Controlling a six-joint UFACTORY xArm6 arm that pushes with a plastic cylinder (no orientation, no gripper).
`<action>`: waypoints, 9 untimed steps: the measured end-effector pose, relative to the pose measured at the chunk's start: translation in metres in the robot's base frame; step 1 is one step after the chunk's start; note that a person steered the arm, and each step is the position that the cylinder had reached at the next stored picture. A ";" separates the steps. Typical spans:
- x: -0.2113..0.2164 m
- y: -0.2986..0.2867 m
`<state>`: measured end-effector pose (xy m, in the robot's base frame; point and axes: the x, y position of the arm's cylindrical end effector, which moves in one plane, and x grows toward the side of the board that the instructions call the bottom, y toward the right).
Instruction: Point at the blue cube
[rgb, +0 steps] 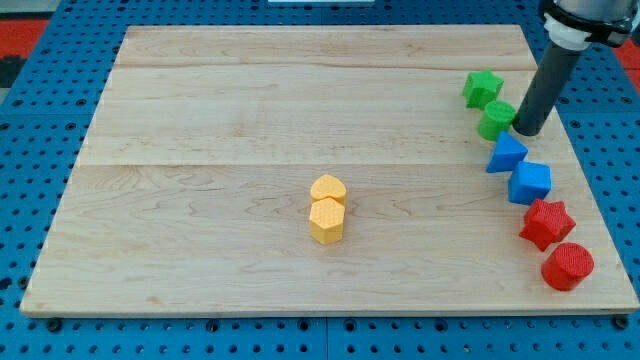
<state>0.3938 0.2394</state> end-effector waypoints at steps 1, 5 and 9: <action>-0.001 -0.002; 0.075 0.042; 0.092 0.033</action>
<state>0.4862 0.2729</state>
